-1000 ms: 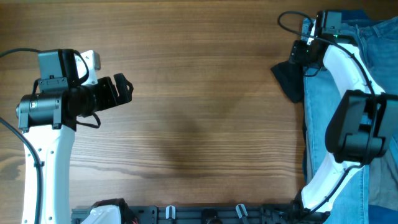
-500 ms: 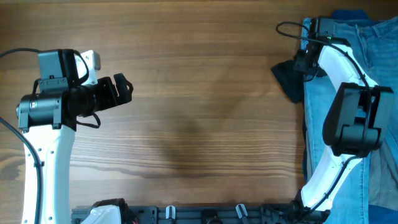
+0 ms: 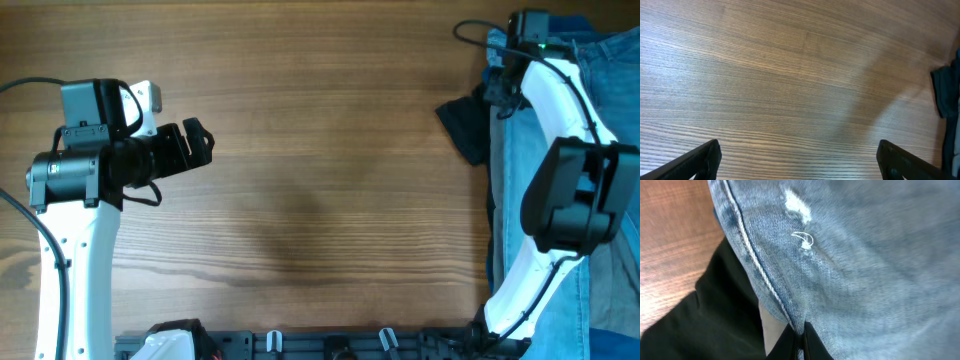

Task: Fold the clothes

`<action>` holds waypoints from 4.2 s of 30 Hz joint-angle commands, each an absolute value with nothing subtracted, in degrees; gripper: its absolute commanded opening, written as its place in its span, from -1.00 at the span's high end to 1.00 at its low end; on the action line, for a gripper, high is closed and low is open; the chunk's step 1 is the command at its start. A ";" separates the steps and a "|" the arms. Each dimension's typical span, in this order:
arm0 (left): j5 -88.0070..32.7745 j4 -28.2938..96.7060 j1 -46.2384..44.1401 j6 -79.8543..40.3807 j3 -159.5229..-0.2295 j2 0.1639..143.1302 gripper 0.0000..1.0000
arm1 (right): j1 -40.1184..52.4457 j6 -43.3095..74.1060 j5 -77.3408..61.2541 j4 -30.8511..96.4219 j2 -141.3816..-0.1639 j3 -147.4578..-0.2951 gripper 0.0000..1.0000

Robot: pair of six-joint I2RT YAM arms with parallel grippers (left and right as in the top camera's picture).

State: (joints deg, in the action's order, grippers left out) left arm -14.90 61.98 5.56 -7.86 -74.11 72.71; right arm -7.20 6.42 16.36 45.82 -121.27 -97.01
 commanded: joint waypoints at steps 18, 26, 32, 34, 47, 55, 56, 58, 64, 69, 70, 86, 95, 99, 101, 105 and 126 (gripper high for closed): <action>-15.55 64.58 11.18 -7.99 -89.71 66.70 -0.97 | 7.70 0.38 -28.71 44.51 -95.31 -105.43 0.92; -10.50 64.31 15.77 -7.70 -93.89 61.84 -1.00 | 42.92 0.03 -20.27 50.74 -102.17 -105.36 0.21; -8.88 64.14 16.03 -4.47 -93.89 60.01 -1.00 | 48.18 3.42 2.42 53.32 -101.93 -106.10 -0.14; -9.41 64.16 15.97 -4.51 -93.86 60.64 -1.00 | 45.06 6.74 4.93 54.30 -100.05 -106.69 -0.21; -16.88 68.62 2.76 1.80 -93.76 88.12 0.60 | 11.90 23.42 -15.59 62.50 -90.11 -107.04 -0.03; -17.12 60.77 -2.22 3.01 -93.76 111.66 0.92 | 6.83 24.56 -15.25 68.20 -90.15 -106.80 0.04; -17.12 59.20 -2.59 3.01 -93.76 113.58 0.92 | 6.83 24.53 -15.03 68.31 -90.15 -106.76 0.04; -17.12 55.94 -3.11 3.01 -93.76 117.01 0.92 | 6.83 24.56 -15.03 68.53 -90.15 -106.76 0.04; -17.10 48.16 -4.32 3.03 -93.76 125.05 0.92 | 6.83 24.60 -13.08 68.55 -90.61 -106.72 0.04; -7.64 45.87 -2.79 -0.16 -93.76 130.52 0.92 | 6.83 24.60 -11.55 68.60 -90.65 -106.39 0.07; -5.23 45.89 -1.98 -1.76 -93.76 131.70 0.92 | 6.83 24.58 -11.09 68.60 -90.65 -106.39 0.07; -3.40 50.37 40.80 -13.21 -96.49 130.76 0.92 | 6.83 20.95 -8.58 69.25 -91.33 -106.39 0.03; -15.46 51.79 40.38 -5.85 -97.10 114.52 0.71 | 7.01 19.22 -11.88 72.60 -102.06 -106.37 0.12; -15.92 54.89 33.41 -1.32 -97.10 109.84 0.70 | 7.84 18.22 -15.86 73.41 -110.19 -106.37 0.47; -15.38 57.43 29.06 -0.23 -97.10 109.06 0.72 | 8.25 18.17 -18.11 73.08 -114.28 -106.37 0.58; -13.65 61.69 21.93 -0.21 -96.97 109.21 0.75 | 8.45 19.73 -18.98 70.26 -123.17 -106.37 0.81; -13.69 68.20 18.11 -0.23 -96.99 107.94 0.17 | 4.03 30.68 -15.05 37.39 -141.60 -107.85 0.92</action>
State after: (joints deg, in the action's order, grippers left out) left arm -13.61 67.81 18.26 -0.71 -97.01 108.84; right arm 7.44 31.59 -17.74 41.67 -136.88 -107.22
